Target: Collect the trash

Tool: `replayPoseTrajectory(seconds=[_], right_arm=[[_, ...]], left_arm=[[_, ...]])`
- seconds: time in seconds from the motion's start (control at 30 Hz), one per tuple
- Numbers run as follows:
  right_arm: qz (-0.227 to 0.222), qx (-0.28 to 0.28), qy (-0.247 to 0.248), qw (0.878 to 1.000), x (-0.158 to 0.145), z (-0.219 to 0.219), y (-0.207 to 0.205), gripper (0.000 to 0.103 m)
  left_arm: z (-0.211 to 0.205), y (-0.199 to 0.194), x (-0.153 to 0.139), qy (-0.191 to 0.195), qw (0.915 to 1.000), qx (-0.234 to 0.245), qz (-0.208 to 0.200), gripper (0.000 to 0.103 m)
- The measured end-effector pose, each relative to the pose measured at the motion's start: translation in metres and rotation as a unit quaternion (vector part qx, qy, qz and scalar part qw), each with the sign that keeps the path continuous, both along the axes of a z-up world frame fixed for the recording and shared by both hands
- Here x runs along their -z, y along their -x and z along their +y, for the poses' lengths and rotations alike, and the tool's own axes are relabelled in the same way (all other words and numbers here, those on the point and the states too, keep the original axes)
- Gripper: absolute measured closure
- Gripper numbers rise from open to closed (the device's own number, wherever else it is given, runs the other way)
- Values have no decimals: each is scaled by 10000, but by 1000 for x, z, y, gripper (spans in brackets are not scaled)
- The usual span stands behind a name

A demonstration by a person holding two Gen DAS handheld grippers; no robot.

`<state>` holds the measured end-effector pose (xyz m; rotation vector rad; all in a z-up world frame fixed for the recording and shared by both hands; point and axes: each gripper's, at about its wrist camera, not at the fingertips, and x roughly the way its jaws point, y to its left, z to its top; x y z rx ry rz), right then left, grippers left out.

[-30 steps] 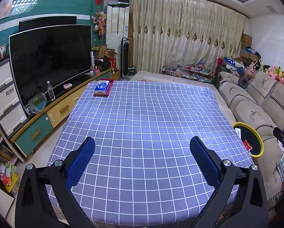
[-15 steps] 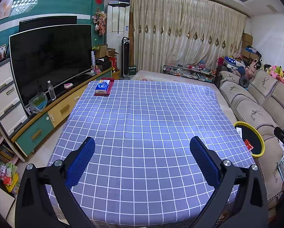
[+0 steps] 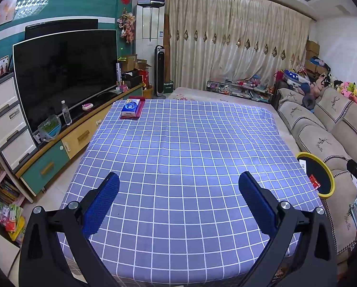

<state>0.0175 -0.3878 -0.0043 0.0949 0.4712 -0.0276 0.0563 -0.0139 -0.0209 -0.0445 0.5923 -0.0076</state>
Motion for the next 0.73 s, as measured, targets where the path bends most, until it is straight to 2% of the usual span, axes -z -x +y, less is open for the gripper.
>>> replayPoseTrajectory(seconds=[0.17, 0.27, 0.47, 0.6, 0.73], right_arm=[[1, -3, 1, 10000, 0, 0, 0, 7], [12, -10, -8, 10000, 1, 0, -1, 7], [58, -68, -41, 10000, 6, 0, -8, 7], [182, -338, -122, 9992, 6, 4, -34, 7], [448, -660, -161, 9967, 7, 17, -90, 7]], left_arm=[[-1, -2, 1, 8, 10000, -40, 31, 5], [-5, -3, 2, -134, 9999, -14, -61, 5], [-3, -21, 7, 139, 9996, 180, 150, 5], [5, -53, 14, 163, 9991, 57, 375, 5], [18, -114, 27, -246, 9985, -195, 443, 5]])
